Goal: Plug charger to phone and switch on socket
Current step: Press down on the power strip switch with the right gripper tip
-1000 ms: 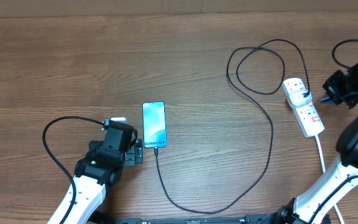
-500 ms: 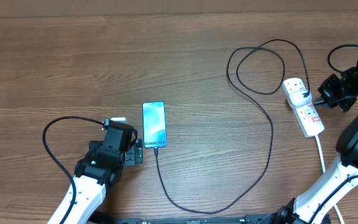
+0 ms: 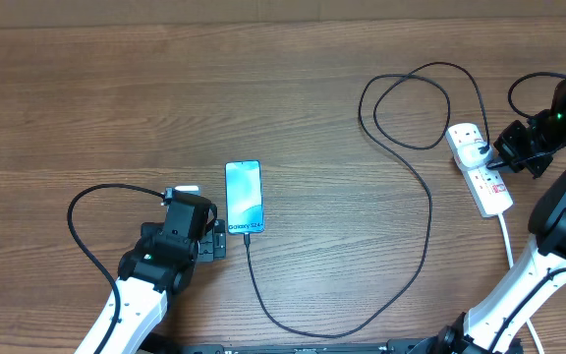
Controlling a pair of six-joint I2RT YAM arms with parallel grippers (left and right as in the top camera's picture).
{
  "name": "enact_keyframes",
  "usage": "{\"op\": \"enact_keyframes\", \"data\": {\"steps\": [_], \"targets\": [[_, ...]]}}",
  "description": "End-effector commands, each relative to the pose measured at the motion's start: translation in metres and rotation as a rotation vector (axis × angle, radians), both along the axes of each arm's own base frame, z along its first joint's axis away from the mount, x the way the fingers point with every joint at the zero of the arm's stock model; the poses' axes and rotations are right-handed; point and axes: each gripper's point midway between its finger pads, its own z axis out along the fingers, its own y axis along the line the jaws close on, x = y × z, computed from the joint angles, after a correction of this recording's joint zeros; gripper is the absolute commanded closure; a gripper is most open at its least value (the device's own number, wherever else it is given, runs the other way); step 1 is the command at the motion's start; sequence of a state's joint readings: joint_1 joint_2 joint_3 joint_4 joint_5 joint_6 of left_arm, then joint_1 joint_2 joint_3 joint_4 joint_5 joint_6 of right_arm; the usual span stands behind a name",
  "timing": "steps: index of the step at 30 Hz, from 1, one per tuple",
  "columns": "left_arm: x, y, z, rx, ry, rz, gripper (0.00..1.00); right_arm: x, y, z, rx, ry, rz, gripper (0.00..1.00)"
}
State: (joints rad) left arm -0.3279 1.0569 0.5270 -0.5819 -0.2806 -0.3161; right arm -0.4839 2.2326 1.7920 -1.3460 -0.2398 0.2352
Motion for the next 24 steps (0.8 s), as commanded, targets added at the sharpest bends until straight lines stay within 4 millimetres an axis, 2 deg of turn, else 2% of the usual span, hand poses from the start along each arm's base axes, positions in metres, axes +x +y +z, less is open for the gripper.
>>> {"op": "enact_keyframes", "data": {"steps": [1, 7, 9, 12, 15, 20, 24], "targets": [[-0.001, -0.001, -0.003, -0.001, 0.006, 0.006, 0.01, 0.001, 0.002, -0.001, 0.008, -0.005, 0.004, 0.96], [-0.001, -0.001, -0.003, -0.001, 0.006, 0.006, 0.0, 0.004, 0.0, -0.003, 0.001, -0.018, 0.002, 0.96], [-0.001, -0.001, -0.003, -0.001, 0.006, 0.006, 0.0, 0.004, 0.003, -0.009, 0.003, -0.013, 0.006, 0.96], [-0.001, -0.001, -0.003, -0.001, 0.006, 0.006, 0.0, -0.006, 0.009, -0.03, 0.003, 0.039, 0.017, 0.96], [-0.001, -0.001, -0.003, -0.001, 0.006, 0.006, 0.0, -0.01, 0.013, -0.031, 0.016, 0.063, 0.007, 0.96], [-0.001, -0.001, -0.003, -0.001, 0.006, 0.006, 0.0, -0.012, 0.003, -0.012, -0.028, 0.078, 0.002, 0.96], [-0.001, -0.001, -0.003, -0.001, 0.006, 0.006, 0.01, -0.016, -0.017, 0.034, -0.107, 0.061, -0.012, 0.96]]}}
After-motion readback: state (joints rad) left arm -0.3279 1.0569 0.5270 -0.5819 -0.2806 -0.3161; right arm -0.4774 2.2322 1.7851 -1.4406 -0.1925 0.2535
